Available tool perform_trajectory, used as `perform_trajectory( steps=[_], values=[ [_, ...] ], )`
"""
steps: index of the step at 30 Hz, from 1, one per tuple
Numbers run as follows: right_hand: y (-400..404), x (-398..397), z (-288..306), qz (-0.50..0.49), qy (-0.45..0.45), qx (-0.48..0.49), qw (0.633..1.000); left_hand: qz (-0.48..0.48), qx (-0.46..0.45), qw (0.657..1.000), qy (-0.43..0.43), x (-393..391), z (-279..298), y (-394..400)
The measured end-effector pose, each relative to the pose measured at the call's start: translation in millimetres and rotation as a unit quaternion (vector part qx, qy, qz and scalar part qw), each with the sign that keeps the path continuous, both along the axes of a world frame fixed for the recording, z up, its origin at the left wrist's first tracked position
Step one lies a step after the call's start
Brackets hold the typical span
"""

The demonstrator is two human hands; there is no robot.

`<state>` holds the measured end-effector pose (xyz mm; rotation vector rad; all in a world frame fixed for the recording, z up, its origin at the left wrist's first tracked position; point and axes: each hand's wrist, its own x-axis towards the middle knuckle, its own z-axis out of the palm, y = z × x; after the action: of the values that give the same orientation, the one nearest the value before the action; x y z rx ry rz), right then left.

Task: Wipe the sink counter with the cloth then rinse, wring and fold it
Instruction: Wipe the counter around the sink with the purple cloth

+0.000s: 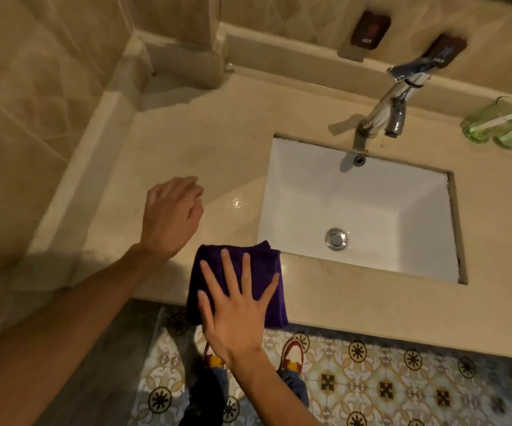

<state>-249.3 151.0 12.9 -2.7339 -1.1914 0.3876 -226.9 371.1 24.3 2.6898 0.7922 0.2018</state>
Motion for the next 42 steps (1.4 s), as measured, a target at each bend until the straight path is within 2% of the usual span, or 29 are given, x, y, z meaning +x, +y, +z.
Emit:
perform_trajectory(
  steps=[2, 7, 10, 12, 16, 21, 33, 42],
  values=[
    [7.8, 0.7, -1.1, -0.016, -0.002, 0.005, 1.0, 0.008, 0.015, 1.0, 0.009, 9.1, -1.3, 19.2],
    [29.7, 17.8, -2.6, -0.032, -0.008, 0.009, 0.999, -0.012, 0.011, 0.992, 0.126, 23.2, -20.5, 44.3],
    [49.6, 42.5, -5.0, -0.042, -0.005, 0.016, 0.999, -0.013, 0.042, 0.987, 0.157, 22.3, -31.4, 43.9],
    [63.5, 63.4, -7.1, -0.045, 0.002, 0.02, 0.999, -0.014, 0.061, 0.988, 0.139, 20.8, -36.1, 44.0],
    [98.9, 112.4, -11.3, -0.064, -0.007, 0.025, 0.998, -0.034, 0.123, 0.991, 0.044, 18.5, -42.7, 43.6],
    [150.3, 186.4, -15.7, -0.066, -0.036, 0.047, 0.996, -0.021, 0.084, 0.994, 0.068, 24.0, -37.4, 45.6],
    [263.9, 363.4, -12.0, -0.06, -0.038, 0.005, 0.997, -0.006, 0.048, 0.994, 0.102, 26.8, -32.8, 47.4],
    [270.3, 375.7, -11.3, -0.051, -0.041, 0.002, 0.998, -0.003, 0.038, 0.995, 0.094, 27.2, -30.7, 47.3]
  ],
)
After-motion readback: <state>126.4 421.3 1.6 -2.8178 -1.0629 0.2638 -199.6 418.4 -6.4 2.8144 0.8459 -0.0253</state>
